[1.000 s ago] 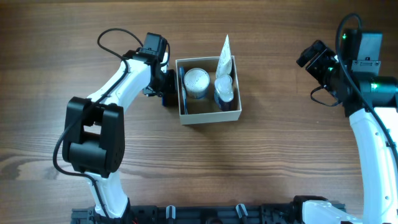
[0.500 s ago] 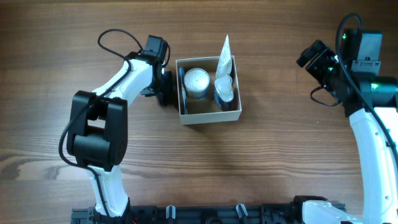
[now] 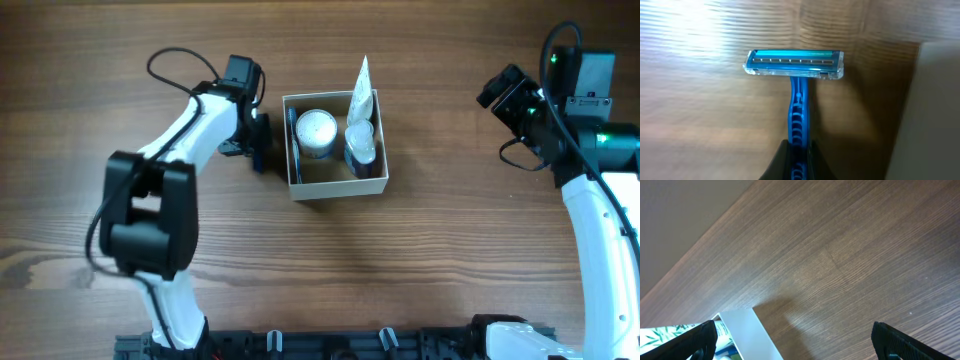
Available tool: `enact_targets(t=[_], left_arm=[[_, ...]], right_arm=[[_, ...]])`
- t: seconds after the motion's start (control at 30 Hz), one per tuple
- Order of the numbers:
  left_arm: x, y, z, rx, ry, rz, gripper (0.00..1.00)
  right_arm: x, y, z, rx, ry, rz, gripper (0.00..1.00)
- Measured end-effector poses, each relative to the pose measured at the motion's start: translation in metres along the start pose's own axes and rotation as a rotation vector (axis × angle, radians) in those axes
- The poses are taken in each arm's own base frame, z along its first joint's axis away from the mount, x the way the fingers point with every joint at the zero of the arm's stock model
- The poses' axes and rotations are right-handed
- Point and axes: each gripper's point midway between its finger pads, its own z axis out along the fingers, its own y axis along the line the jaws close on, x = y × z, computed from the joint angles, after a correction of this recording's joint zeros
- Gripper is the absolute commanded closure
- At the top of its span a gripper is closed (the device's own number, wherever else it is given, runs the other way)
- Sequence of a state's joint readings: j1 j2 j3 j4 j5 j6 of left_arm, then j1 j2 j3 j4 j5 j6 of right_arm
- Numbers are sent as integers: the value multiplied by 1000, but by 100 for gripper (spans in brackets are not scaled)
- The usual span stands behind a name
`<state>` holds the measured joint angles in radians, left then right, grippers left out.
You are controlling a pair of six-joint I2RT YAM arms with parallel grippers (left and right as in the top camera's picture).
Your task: Pack container
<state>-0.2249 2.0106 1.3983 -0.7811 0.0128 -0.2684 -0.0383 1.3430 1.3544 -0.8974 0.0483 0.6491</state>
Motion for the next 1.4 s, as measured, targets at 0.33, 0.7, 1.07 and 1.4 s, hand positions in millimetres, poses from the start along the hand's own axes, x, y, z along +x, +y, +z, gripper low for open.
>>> enact_targets(t=[0.33,0.7,1.07,1.4], left_arm=[[-14,-60,-157,164,-356,119,96],[24,-90,-110,87,-202,102,92],[18,-91,-96,80,-198,56,50],[-11,7,-179,62,-339,-162,0]], right_arm=[[0,0,0,0,0,0,0],[0,0,0,0,0,0,0],[0,0,0,-1,0,0,0],[0,0,0,-1,0,0,0]])
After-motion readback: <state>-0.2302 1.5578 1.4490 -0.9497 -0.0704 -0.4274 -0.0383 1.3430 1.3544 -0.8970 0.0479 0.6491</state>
